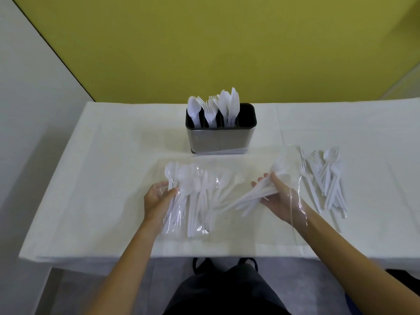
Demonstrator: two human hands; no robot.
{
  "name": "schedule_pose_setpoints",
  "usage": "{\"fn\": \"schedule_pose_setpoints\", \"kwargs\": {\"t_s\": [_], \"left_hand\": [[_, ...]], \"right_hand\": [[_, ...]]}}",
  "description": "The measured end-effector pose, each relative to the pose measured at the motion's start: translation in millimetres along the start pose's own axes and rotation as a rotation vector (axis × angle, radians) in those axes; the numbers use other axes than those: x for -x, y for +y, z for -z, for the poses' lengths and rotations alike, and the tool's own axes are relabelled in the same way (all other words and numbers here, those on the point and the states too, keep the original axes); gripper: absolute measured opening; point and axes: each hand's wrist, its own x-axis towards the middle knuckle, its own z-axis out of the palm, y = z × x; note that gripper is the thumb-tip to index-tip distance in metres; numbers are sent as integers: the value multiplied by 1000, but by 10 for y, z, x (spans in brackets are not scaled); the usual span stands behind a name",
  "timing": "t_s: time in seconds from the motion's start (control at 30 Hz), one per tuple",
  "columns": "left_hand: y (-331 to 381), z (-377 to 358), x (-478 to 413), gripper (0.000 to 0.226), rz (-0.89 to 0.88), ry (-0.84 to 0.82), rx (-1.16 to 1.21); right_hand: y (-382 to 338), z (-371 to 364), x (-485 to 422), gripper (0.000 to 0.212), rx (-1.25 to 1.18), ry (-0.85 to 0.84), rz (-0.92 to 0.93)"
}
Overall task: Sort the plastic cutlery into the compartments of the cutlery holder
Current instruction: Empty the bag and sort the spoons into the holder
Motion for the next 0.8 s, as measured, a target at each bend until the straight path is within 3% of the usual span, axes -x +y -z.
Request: {"fn": "schedule_pose_setpoints", "kwargs": {"t_s": [0.07, 0.2, 0.33, 0.43, 0.63, 0.8], "left_hand": [[-3, -13, 24, 29, -25, 29, -56], [24, -113, 147, 21, -97, 136, -198], [35, -194, 188, 25, -148, 207, -310], [21, -242, 210, 29, -149, 249, -356], [-27, -295, 208, 36, -160, 283, -440], [-61, -361, 246, 32, -161, 325, -501]], "right_hand": [[-38, 84, 59, 72, 45, 48, 54], [-71, 219, 171, 18, 131, 135, 66], [-170, 425, 216, 27, 173, 215, 3], [-359, 547, 292, 20, 191, 397, -66], [-823, 846, 388, 18, 263, 547, 55], [-1278, 1030, 235, 21, 692, 692, 172]]}}
